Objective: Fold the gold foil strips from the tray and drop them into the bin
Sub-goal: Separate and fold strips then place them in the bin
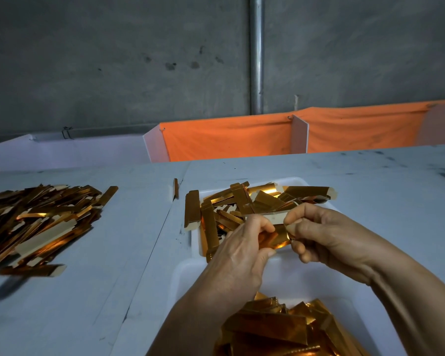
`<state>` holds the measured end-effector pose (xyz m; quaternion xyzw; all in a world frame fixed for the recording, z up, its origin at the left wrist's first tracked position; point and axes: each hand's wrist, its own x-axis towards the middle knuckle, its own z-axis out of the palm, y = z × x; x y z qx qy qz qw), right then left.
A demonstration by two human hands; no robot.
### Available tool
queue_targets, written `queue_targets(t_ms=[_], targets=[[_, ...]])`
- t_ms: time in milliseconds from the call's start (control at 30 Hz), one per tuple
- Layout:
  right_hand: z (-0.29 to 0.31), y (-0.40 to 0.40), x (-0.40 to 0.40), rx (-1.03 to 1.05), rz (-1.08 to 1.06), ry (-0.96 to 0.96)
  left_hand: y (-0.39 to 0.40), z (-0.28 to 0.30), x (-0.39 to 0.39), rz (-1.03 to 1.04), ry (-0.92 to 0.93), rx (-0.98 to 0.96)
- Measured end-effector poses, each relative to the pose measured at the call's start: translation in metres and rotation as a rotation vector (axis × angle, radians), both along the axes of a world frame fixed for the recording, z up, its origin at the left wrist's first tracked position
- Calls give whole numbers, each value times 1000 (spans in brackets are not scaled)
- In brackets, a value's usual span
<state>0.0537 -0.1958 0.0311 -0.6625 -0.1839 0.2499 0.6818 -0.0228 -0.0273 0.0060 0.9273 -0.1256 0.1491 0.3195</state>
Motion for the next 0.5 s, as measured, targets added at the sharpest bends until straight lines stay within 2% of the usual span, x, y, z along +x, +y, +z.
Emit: queue_targets(t_ms=[300, 500], targets=[[0, -2, 0, -94, 64, -236, 1, 4, 0, -9, 2, 36], [-3, -7, 5, 39, 128, -69, 4, 3, 0, -52, 22, -48]])
